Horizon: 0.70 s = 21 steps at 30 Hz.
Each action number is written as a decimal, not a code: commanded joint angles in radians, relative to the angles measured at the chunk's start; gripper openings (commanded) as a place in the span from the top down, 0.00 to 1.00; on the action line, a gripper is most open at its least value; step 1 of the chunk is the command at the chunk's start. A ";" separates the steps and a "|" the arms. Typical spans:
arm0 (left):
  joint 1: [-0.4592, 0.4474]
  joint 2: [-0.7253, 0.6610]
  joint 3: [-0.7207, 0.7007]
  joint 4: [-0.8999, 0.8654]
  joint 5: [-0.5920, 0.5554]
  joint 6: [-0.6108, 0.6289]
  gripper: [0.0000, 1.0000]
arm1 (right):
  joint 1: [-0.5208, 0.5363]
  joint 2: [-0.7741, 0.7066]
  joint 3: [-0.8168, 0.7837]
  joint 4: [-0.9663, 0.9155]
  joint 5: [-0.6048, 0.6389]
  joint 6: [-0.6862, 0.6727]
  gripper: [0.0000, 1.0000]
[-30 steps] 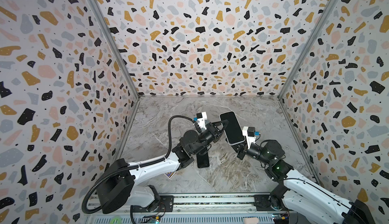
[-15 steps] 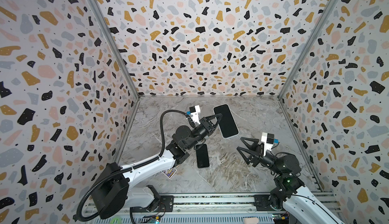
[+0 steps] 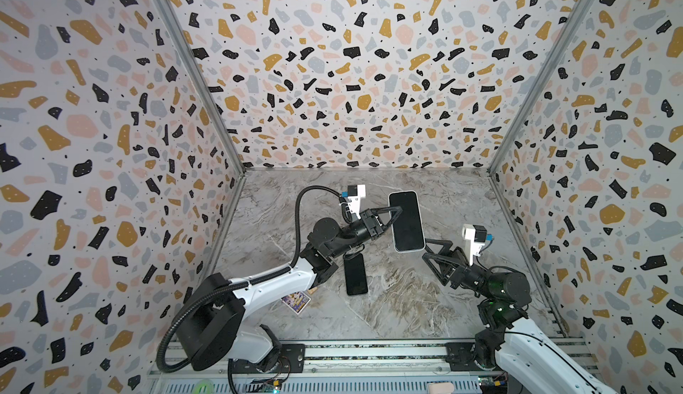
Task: Take the phone out of the phone case
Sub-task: Remove the phone case from the phone.
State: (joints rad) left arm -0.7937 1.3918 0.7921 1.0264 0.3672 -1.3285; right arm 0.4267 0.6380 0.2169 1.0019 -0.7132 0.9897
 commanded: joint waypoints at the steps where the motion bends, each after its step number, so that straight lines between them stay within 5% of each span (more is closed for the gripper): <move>1: -0.002 -0.020 0.015 0.170 0.032 -0.014 1.00 | 0.003 0.012 0.003 0.127 -0.013 0.054 0.27; 10: -0.010 -0.017 0.000 0.184 0.033 -0.011 1.00 | 0.003 0.055 0.013 0.203 -0.020 0.080 0.53; 21: -0.025 -0.019 0.009 0.169 0.042 0.019 1.00 | 0.005 0.090 0.010 0.252 -0.018 0.083 0.72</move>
State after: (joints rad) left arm -0.8097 1.3922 0.7918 1.0927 0.3878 -1.3201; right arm 0.4286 0.7311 0.2138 1.1999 -0.7269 1.0744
